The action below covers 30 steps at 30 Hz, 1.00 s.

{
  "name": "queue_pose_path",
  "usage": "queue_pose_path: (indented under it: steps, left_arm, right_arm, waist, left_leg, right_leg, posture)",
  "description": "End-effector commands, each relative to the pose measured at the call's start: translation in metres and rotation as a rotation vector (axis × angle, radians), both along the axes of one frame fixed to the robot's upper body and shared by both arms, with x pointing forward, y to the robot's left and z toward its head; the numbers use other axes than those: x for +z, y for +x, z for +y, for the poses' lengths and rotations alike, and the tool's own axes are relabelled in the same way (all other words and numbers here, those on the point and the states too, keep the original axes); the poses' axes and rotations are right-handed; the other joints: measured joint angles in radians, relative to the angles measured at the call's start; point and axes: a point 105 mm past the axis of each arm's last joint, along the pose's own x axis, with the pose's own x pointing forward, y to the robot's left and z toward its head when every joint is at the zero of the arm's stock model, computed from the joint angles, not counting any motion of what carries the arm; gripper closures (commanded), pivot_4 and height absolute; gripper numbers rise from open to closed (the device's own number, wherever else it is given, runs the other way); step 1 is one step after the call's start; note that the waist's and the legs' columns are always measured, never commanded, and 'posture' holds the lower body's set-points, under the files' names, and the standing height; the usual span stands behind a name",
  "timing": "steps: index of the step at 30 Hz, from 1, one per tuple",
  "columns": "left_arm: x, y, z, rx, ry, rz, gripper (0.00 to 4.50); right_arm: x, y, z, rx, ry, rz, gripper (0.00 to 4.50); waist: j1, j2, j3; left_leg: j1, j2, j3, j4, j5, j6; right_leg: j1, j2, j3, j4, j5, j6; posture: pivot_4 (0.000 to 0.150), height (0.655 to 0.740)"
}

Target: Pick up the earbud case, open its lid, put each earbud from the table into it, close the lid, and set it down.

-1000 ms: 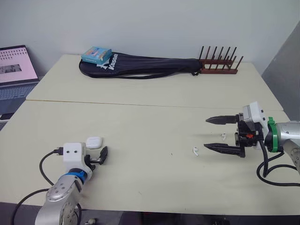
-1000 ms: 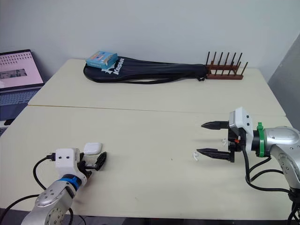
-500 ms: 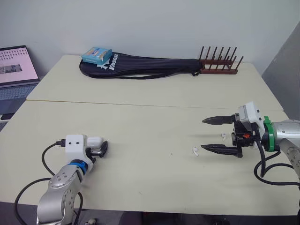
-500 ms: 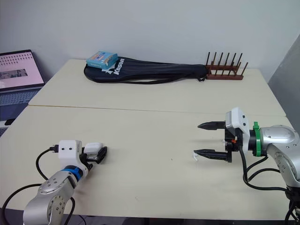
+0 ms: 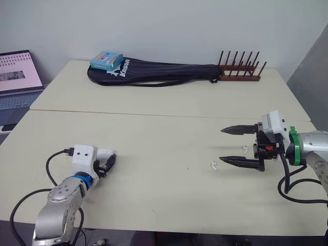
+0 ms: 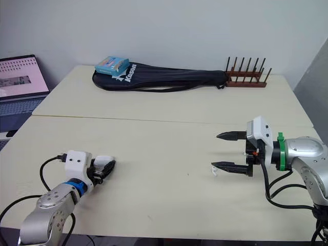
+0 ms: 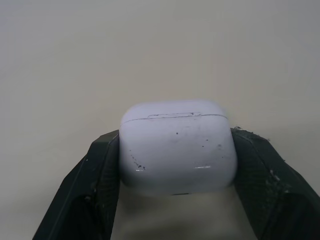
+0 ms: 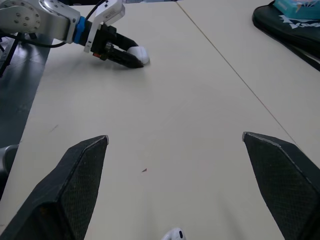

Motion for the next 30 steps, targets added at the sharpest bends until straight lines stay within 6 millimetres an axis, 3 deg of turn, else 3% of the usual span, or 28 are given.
queue_pose_path:
  steps: [1, 7, 12, 19, 30]
  left_arm:
    - [0.011, -0.009, -0.068, -0.371, -0.047, -0.088, 1.70]
    - [0.024, -0.018, -0.145, -0.844, 0.020, -0.277, 1.70]
    - [0.035, -0.016, -0.176, -1.000, 0.017, -0.431, 1.70]
    - [0.048, -0.010, -0.190, -1.065, 0.041, -0.586, 1.70]
    - [0.059, -0.007, -0.195, -1.085, 0.062, -0.682, 1.70]
  right_arm:
    - [0.011, -0.006, -0.001, -0.013, 0.006, -0.020, 0.00]
    - [-0.004, -0.017, 0.009, -0.065, 0.030, 0.179, 0.00]
    - [-0.017, -0.025, 0.030, -0.104, 0.086, 0.402, 0.00]
    - [-0.027, -0.012, 0.056, -0.168, 0.186, 0.569, 0.00]
    - [-0.043, -0.005, 0.067, -0.163, 0.184, 0.692, 0.00]
  waist:
    - [0.005, 0.000, 0.000]
    - [0.007, -0.001, 0.002]
    - [0.000, -0.001, 0.002]
    - [-0.004, -0.001, 0.002]
    - [-0.003, -0.001, 0.002]
  left_leg:
    - [0.000, 0.000, 0.001, 0.000, 0.000, 0.000]
    - [-0.001, 0.000, 0.004, 0.000, 0.000, 0.000]
    - [-0.001, 0.001, 0.005, 0.000, 0.000, 0.000]
    - [-0.009, 0.000, 0.004, 0.001, 0.000, 0.000]
    - [-0.015, 0.000, -0.001, 0.002, 0.000, 0.001]
  right_leg:
    - [0.000, -0.001, 0.000, -0.001, 0.000, 0.000]
    - [-0.001, 0.001, 0.000, 0.000, 0.000, 0.000]
    - [-0.002, 0.003, 0.001, 0.001, 0.000, 0.000]
    - [-0.009, 0.003, 0.002, 0.002, 0.000, 0.000]
    - [-0.014, 0.002, -0.001, 0.003, 0.000, 0.000]
  posture:
    - [0.150, 0.7315]
    - [0.150, 0.7315]
    - [0.150, 0.7315]
    - [0.150, 0.7315]
    - [0.150, 0.7315]
